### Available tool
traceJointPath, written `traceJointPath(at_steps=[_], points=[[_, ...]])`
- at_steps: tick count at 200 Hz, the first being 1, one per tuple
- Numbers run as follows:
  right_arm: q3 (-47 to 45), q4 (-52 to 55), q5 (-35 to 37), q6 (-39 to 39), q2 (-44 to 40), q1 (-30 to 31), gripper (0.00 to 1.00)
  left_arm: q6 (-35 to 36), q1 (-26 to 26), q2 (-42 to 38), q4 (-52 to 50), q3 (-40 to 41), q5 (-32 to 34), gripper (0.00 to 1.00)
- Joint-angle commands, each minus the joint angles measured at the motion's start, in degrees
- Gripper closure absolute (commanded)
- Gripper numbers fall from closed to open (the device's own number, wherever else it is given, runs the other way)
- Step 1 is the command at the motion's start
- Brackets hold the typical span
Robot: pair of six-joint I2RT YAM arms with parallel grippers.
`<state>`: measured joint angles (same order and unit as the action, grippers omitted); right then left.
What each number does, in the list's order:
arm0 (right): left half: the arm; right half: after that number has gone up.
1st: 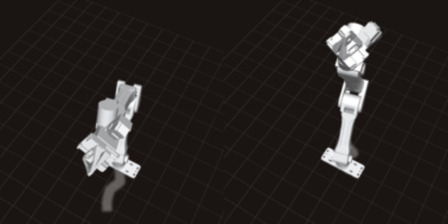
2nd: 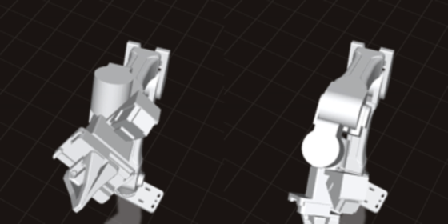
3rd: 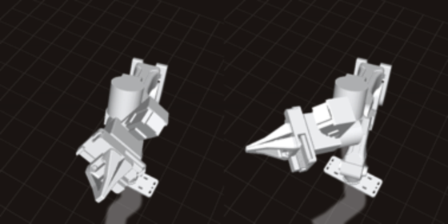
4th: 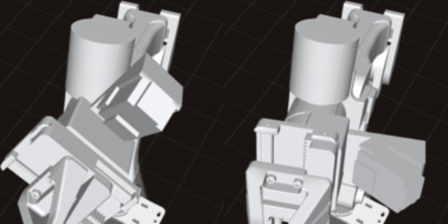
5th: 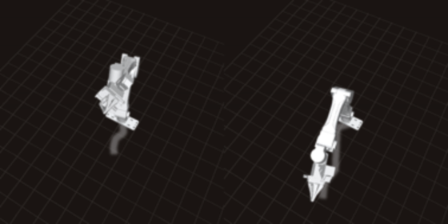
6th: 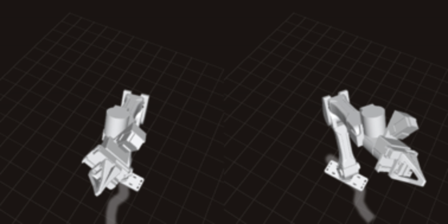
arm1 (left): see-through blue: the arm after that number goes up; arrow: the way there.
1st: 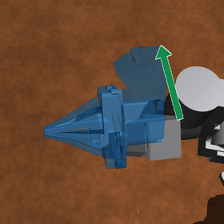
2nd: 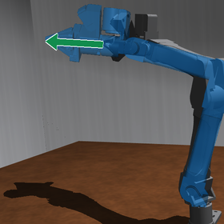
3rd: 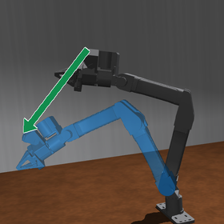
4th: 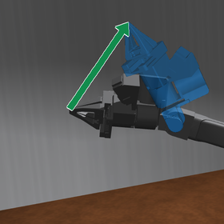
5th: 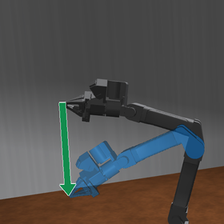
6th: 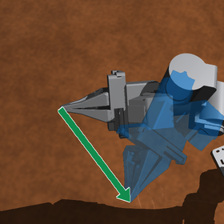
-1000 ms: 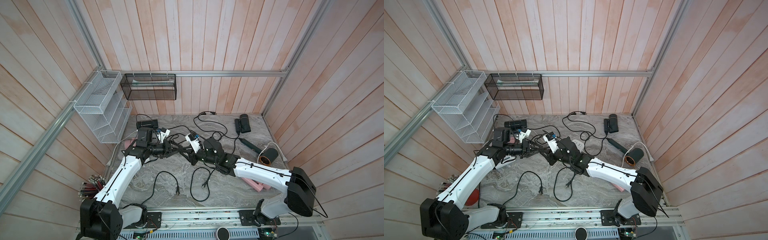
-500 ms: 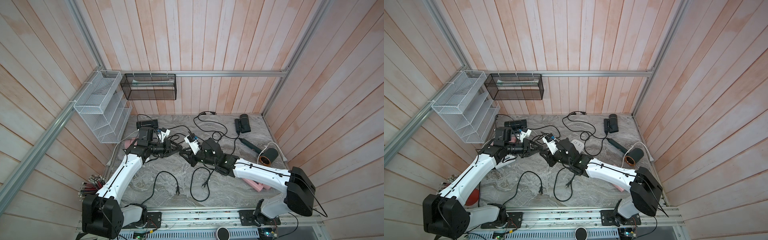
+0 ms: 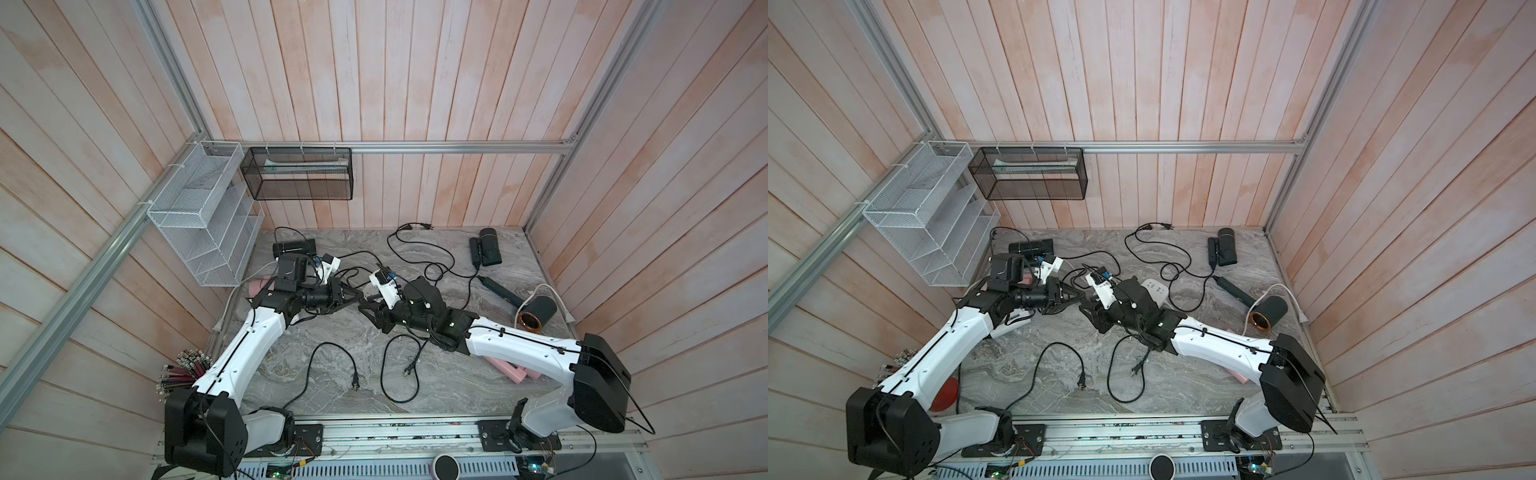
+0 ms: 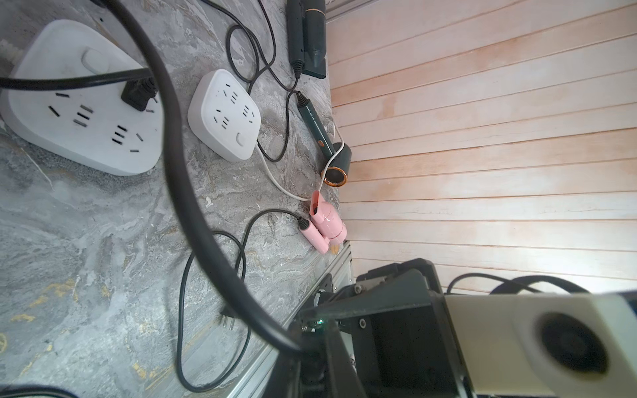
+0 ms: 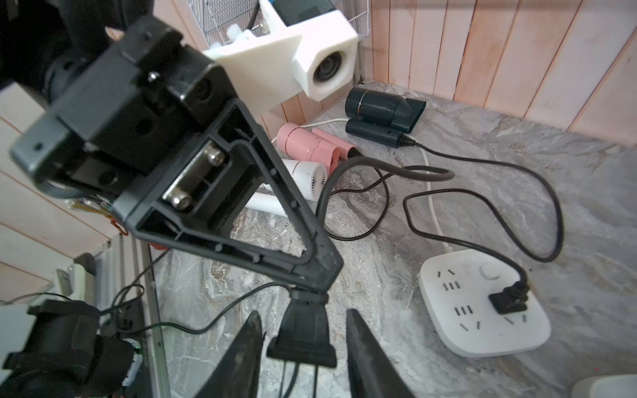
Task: Charge the blow dryers
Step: Pick up the plug from the center of the board.
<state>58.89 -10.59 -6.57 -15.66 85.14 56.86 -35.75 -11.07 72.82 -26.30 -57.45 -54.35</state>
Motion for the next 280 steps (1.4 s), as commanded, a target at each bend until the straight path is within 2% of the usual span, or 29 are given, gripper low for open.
traceJointPath(at_steps=[1,41,70,98,107,147,160,177,200,280], points=[[-2.88,-0.75,0.78,-2.45,-2.59,-0.21,0.52,5.23,-0.68,-1.56,3.15,0.25,4.61,0.9],[-9.84,-2.99,1.99,-6.41,-10.5,-1.95,0.46,12.91,-6.61,-3.52,13.36,5.41,19.0,0.9],[-13.76,-1.92,2.43,-8.29,-15.55,-3.85,0.39,17.63,-10.34,-3.74,23.73,9.99,25.24,0.89],[-18.65,-2.9,1.98,-10.36,-20.72,-5.86,0.31,22.29,-12.08,-1.61,28.12,10.93,29.54,0.85],[-20.0,-3.2,1.94,-11.06,-22.15,-6.46,0.29,22.95,-12.04,-0.59,29.39,10.97,30.02,0.82],[-24.18,-3.71,0.17,-12.76,-25.9,-8.37,0.19,24.47,-12.09,5.35,33.52,9.92,30.57,0.83],[-25.1,-3.66,-0.43,-13.46,-26.05,-9.04,0.2,24.41,-12.11,6.68,35.21,9.6,31.25,0.84],[-25.56,-4.83,-3.42,-13.93,-24.88,-10.71,0.28,23.99,-12.07,7.91,36.38,8.95,30.21,0.85],[-23.66,-5.93,-6.02,-13.7,-20.95,-11.95,0.37,21.05,-12.13,7.89,37.42,8.71,28.31,0.86],[-9.61,-3.47,-7.4,-8.43,-3.27,-11.86,0.32,18.46,-12.64,3.24,34.78,10.86,24.35,0.86]])
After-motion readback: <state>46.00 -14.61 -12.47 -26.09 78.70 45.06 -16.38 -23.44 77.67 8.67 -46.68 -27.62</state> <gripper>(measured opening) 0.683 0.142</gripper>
